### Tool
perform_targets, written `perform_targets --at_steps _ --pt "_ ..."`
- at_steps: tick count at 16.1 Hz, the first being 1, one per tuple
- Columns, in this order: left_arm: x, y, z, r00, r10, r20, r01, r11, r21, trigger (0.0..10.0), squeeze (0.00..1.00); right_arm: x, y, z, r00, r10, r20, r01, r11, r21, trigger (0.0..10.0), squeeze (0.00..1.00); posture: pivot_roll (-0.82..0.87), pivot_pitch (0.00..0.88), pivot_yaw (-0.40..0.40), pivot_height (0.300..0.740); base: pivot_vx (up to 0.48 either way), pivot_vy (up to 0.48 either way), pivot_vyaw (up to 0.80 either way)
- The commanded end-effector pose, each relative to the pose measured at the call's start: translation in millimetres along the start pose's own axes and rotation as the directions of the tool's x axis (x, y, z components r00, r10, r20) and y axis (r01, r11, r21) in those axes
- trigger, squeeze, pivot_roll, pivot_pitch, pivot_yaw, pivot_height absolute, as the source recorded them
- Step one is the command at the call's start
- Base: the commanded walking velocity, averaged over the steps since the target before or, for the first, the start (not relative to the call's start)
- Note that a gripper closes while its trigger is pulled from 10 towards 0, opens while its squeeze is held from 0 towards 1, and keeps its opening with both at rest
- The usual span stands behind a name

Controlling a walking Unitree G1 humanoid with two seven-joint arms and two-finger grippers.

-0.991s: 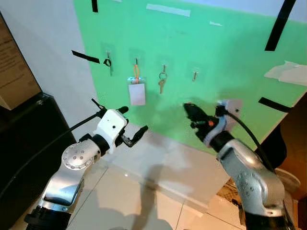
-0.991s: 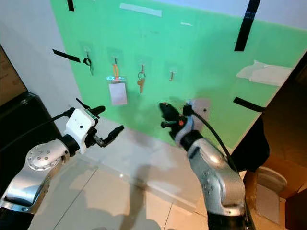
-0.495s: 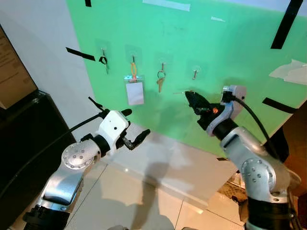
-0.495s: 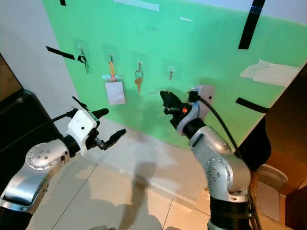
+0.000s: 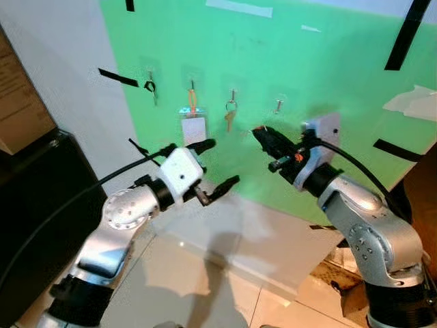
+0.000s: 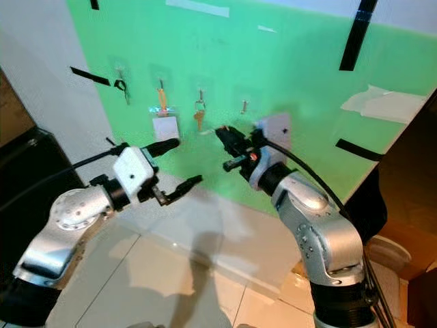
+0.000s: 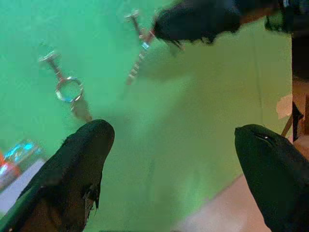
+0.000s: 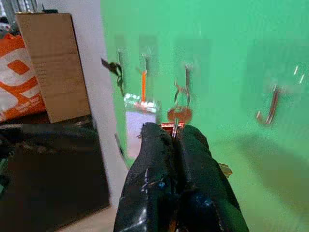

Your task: Hang keys on a hook

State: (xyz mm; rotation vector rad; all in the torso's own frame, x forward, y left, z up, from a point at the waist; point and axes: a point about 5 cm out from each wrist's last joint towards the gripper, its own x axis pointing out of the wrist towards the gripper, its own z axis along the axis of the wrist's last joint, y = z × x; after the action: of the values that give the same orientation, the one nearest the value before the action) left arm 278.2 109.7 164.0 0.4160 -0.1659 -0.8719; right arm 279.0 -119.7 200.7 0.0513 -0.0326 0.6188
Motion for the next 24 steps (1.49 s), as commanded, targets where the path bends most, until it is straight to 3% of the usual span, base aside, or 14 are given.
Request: perform_targets --at_steps 1,2,3,5,7,9,11,12,13,14,16,17,18,24 --pt "5.1 3.3 2.5 1.0 0.01 0.007 -0.01 0.998 0.057 10.0 1.0 1.1 3.2 18.1 0.997 0.027 0.071 -0.019 0.994 -0.105 10.0 0.0 -0.09 0.0 0.006 0.74 0.0 0.0 0.0" --pt "6.7 4.6 3.1 1.0 0.015 0.01 -0.016 0.997 0.07 10.0 1.0 0.9 3.6 22.5 0.995 0.031 0.094 -0.018 0.99 -0.142 10.0 0.0 -0.09 0.0 0.008 0.74 0.0 0.0 0.0" --pt "10.6 6.5 5.8 0.999 0.027 0.033 -0.03 0.996 0.084 10.0 0.56 -0.8 6.7 31.3 0.989 0.061 0.135 -0.033 0.978 -0.205 10.0 0.0 -0.1 0.0 0.01 0.74 0.0 0.0 0.0" --pt "12.9 6.7 8.0 0.998 0.037 0.053 -0.041 0.995 0.095 10.0 0.03 -2.8 11.6 33.6 0.985 0.105 0.138 -0.066 0.963 -0.263 10.0 0.0 -0.1 0.0 0.009 0.74 0.0 0.0 0.0" --pt "12.9 4.9 7.6 0.998 0.031 0.055 -0.037 0.995 0.098 10.0 0.0 -2.7 8.8 25.7 0.993 0.083 0.086 -0.056 0.959 -0.279 10.0 0.0 -0.1 0.0 0.006 0.74 0.0 0.0 0.0" --pt "10.9 2.7 3.5 0.999 0.027 0.041 -0.031 0.994 0.102 10.0 0.0 -7.0 -7.7 -19.2 0.968 -0.022 -0.251 -0.078 0.921 -0.382 10.0 0.0 -0.1 0.0 0.002 0.74 0.0 0.0 0.0" --pt "7.8 1.6 0.1 0.999 0.025 0.03 -0.028 0.994 0.101 10.0 0.0 -18.5 9.5 -32.3 0.936 0.149 -0.318 -0.227 0.949 -0.221 10.0 0.0 -0.1 0.0 0.001 0.74 0.0 0.0 0.0" --pt "5.3 1.0 -2.6 1.0 0.021 0.017 -0.023 0.995 0.101 10.0 0.0 -27.2 -3.7 -57.3 0.869 0.006 -0.495 -0.252 0.866 -0.432 10.0 0.0 -0.1 0.0 -0.003 0.74 0.0 0.0 0.0" --pt "4.1 0.4 -3.9 1.0 0.017 0.009 -0.018 0.995 0.101 10.0 0.0 -30.1 -2.3 -63.7 0.856 0.014 -0.518 -0.266 0.87 -0.416 10.0 0.0 -0.1 0.0 -0.003 0.74 0.0 0.0 0.0" --pt "3.5 -0.2 -4.4 1.0 0.012 0.006 -0.013 0.995 0.098 10.0 0.0 -25.5 10.3 -54.4 0.895 0.116 -0.431 -0.222 0.954 -0.204 10.0 0.0 -0.1 0.0 -0.002 0.74 0.0 0.0 0.0" --pt "4.2 -2.0 -4.6 1.0 -0.005 0.006 0.005 0.996 0.088 10.0 0.0 -19.9 -12.6 -54.3 0.885 -0.109 -0.452 -0.137 0.868 -0.477 10.0 0.0 -0.1 0.0 -0.001 0.74 0.0 0.0 0.0" --pt "6.3 -3.4 -4.1 1.0 -0.017 0.008 0.016 0.996 0.082 10.0 0.0 -9.1 -1.6 -31.1 0.957 0.0 -0.29 -0.078 0.963 -0.259 10.0 0.0 -0.1 0.0 0.002 0.74 0.0 0.0 0.0" --pt "9.7 -5.2 -2.6 0.999 -0.036 0.015 0.035 0.996 0.085 10.0 0.0 -4.9 3.7 -12.3 0.983 0.049 -0.176 -0.078 0.984 -0.163 10.0 0.0 -0.11 0.0 0.005 0.74 0.0 0.0 0.0" --pt "24.9 -0.8 4.1 0.997 -0.033 0.063 0.021 0.985 0.17 10.0 0.0 -9.0 13.4 4.7 0.983 0.165 -0.08 -0.174 0.978 -0.113 10.0 0.0 -0.12 0.0 0.007 0.74 0.0 0.0 0.0"
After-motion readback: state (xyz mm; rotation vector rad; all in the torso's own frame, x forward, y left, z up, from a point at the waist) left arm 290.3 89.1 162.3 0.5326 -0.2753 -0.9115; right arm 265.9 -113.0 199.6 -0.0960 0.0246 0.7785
